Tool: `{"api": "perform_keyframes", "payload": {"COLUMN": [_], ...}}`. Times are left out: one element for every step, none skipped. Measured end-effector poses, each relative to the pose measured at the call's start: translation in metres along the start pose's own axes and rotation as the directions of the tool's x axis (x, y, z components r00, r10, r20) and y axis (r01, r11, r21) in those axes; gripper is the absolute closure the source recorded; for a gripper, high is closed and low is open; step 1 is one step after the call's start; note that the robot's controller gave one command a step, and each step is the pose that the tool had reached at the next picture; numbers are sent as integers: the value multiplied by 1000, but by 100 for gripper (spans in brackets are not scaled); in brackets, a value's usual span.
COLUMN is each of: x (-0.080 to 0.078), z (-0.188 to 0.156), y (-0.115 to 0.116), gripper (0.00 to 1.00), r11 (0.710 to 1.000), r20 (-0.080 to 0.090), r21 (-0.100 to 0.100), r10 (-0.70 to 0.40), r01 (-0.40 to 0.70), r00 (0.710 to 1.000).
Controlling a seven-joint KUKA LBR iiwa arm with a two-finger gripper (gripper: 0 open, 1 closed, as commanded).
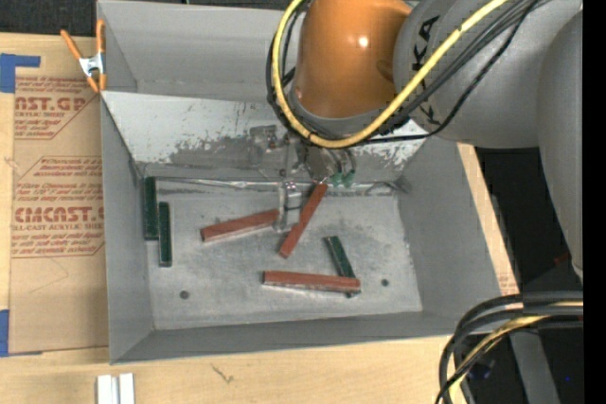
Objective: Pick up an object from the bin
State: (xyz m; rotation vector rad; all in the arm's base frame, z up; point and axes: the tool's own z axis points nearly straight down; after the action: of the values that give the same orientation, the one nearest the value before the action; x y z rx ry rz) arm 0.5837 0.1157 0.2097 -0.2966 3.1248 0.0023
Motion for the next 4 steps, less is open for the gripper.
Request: {"api": "perform_keyframes", "payload": {"x": [6,9,-10,-10], "z": [51,119,139,139], "y": [-3,-12,9,8], "gripper": [0,0,100,100], "r11": [1000,1000,1000,1000], "r20": [6,3,2,2], "r21": [0,0,-1,-2], "r10": [-20,-8,16,17], "r01": [20,8,-16,-17], "r00": [1000,1000,1000,1000]}}
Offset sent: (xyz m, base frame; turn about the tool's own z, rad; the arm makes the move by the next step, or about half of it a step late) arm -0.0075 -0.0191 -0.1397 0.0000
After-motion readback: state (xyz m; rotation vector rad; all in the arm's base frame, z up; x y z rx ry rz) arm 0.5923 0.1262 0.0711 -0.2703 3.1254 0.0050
